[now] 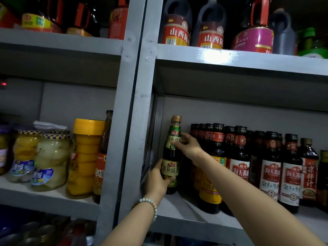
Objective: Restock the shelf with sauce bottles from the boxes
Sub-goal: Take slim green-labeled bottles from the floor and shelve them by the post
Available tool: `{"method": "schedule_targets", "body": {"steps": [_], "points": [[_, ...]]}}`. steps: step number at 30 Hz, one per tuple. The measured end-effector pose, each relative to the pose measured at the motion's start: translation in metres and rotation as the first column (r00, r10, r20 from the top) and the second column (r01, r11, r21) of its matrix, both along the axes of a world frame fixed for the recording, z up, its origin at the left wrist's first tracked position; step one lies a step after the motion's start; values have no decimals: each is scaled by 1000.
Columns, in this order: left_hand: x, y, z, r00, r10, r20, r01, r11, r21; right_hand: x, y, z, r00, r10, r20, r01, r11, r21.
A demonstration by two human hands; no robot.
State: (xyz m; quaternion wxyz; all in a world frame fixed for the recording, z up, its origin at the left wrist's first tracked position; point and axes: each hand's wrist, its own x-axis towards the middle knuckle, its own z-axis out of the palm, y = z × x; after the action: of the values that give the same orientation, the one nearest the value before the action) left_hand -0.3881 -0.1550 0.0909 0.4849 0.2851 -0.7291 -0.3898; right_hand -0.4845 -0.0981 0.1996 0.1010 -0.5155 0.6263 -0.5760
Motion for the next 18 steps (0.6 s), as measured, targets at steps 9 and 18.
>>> {"method": "schedule_targets", "body": {"steps": [9, 18], "points": [[-3, -5, -5, 999, -39, -10, 39, 999, 23, 0, -3, -1, 1000, -22, -1, 22, 1000, 4], [-5, -10, -10, 999, -37, -24, 38, 999, 22, 10, 2, -5, 996, -47, 74, 46, 999, 15]]}}
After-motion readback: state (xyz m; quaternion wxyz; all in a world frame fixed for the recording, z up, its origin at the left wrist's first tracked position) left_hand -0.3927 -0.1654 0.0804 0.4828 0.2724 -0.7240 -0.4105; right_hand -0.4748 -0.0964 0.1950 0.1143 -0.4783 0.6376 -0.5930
